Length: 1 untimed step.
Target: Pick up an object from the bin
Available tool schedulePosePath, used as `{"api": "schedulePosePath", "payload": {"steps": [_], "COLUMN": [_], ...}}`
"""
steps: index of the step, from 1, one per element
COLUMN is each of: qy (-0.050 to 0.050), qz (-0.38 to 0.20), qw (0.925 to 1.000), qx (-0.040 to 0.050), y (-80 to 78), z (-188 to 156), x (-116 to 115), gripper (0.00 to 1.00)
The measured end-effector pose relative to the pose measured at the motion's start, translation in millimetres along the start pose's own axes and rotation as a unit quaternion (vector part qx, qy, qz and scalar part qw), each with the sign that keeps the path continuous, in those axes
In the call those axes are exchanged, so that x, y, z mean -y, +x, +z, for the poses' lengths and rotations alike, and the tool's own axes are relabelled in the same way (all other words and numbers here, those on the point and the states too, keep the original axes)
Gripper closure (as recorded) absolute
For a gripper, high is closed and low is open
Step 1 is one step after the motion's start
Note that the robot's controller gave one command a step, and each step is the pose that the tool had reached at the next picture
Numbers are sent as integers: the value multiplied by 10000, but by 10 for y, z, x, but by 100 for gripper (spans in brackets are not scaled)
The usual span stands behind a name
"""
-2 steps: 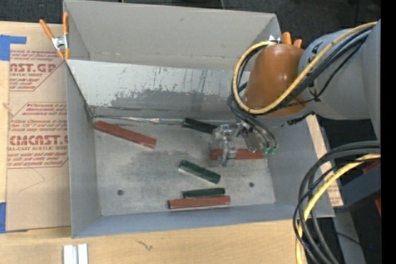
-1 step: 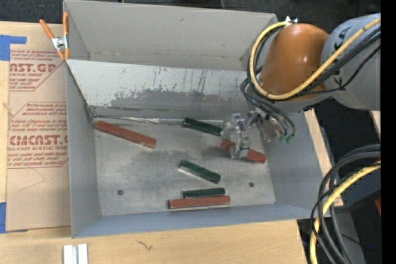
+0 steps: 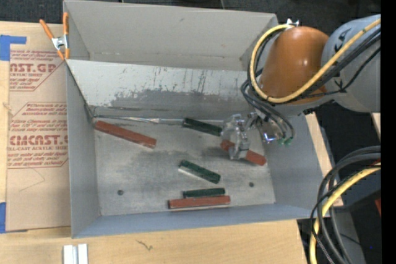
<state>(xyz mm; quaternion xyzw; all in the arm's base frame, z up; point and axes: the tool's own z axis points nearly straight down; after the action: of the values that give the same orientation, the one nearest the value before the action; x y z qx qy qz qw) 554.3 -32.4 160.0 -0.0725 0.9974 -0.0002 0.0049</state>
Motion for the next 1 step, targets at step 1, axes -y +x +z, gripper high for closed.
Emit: {"api": "schedulePosePath", "payload": {"steps": [1], "qy": [-17], "qz": [62], "qw": [9999], "qx": [-98], "y": [176], "z": [-277], "x": [-177], "gripper": [100]}}
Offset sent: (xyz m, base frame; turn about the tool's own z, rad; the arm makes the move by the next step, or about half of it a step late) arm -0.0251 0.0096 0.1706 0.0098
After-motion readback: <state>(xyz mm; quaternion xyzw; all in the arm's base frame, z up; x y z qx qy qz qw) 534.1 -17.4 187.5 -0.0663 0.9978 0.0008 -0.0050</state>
